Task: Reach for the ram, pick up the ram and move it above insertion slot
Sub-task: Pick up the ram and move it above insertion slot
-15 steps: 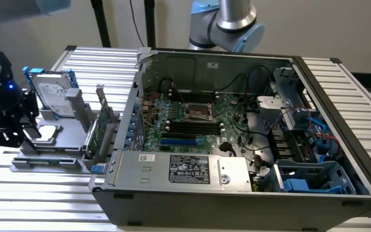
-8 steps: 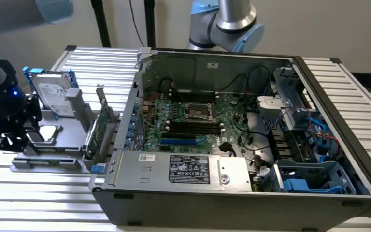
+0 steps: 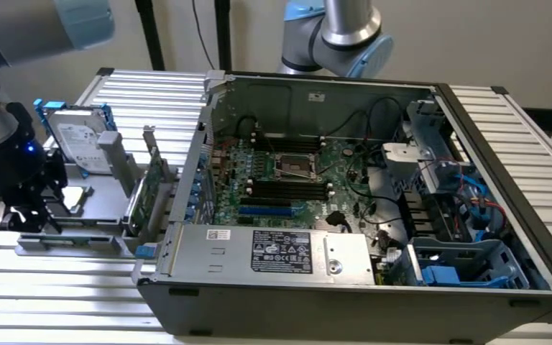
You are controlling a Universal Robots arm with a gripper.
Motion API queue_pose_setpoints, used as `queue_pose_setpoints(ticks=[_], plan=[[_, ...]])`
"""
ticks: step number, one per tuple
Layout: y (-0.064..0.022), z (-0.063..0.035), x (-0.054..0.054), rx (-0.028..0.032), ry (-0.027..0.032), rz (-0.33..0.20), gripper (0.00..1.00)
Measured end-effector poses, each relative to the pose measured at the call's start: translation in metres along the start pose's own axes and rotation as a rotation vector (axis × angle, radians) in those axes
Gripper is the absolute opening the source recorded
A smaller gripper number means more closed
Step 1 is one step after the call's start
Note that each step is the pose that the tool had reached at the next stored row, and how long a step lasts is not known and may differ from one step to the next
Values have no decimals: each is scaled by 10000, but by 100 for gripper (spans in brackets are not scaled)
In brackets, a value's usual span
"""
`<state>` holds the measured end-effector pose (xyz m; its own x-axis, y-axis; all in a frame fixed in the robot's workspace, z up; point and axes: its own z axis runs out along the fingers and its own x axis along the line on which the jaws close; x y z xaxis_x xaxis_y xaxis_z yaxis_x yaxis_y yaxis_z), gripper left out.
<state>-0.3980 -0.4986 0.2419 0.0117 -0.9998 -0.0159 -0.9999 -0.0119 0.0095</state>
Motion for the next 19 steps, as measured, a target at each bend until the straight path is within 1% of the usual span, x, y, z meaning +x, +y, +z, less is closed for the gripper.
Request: queue_pose_setpoints(ticks=[19], plan=[[-27,345,11,1,-1,0,36]])
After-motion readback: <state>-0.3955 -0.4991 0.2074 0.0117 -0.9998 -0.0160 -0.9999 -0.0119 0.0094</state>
